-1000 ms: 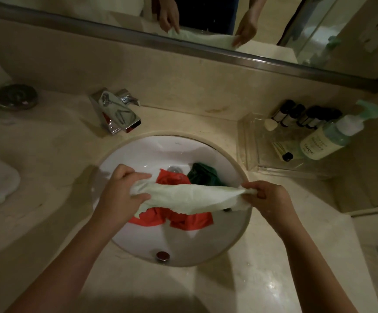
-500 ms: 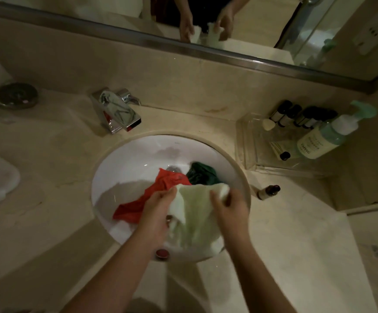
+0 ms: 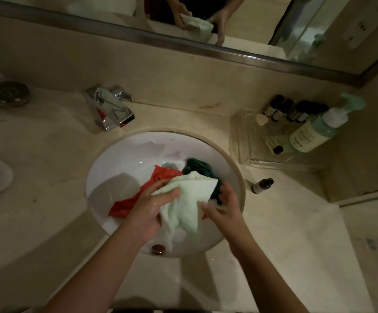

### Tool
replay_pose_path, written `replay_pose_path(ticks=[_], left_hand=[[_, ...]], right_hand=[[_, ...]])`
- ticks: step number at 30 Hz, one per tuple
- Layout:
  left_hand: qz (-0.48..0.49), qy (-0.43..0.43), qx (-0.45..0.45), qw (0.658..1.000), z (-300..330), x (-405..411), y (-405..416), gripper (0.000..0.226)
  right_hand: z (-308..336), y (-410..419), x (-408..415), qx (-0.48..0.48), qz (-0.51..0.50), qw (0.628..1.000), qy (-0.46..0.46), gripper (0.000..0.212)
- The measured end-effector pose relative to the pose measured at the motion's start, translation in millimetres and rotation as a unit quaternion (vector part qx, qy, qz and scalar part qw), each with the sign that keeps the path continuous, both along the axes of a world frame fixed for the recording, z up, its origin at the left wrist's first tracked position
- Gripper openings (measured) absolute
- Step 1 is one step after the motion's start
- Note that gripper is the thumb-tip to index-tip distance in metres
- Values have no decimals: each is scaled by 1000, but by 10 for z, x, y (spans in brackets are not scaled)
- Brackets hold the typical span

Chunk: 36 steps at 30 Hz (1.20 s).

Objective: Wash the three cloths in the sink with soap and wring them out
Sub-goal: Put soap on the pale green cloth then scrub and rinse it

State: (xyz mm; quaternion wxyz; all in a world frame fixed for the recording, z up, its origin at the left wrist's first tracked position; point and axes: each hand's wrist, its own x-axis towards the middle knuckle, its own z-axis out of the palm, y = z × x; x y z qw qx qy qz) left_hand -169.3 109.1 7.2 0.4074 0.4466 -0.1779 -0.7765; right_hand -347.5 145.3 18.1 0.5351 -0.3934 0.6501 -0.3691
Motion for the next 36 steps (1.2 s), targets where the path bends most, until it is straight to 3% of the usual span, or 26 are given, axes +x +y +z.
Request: replay_pose_path(ticks=[3,8,12,14,17,21,25,28,31,34,36], left_hand=[[-17,2,-11,1000,11,25,-21,52],[8,-22,-4,1000,5,56,-45,55],[-7,100,29,995,-29,-41,25,77],[-11,152,55,987,-58,-111,84,81],[-28,141,59,988,-68,-258,173,105],[5,9,-50,999,-124,-526,181,99],[-48,-128,-181,974,-71,-686,126,96],[-82,-120,-189,971,-32,-787,132,83],[-70,-74,-140,985,10,-866,154,71],[-45,-25,-54,997,48,-930,152,60],[-54,-29,-48,997,39,-948,153,61]], right_hand=[[5,-114,-113,54,63,996,-28,47],[150,-148,-150,2,53,995,-86,26],[209,-185,-67,44,-19,967,-250,24],[230,-227,-83,70,-78,956,-273,24],[184,-248,-158,82,-127,965,-216,17],[84,-218,-281,123,-153,976,-92,18],[-104,-126,-548,158,-174,970,-57,17],[-223,-59,-782,144,-215,966,-24,23],[-429,-78,-1028,86,-280,954,65,50],[-672,-213,-1212,68,-210,950,220,73],[-757,-315,-1260,55,-195,954,222,74]])
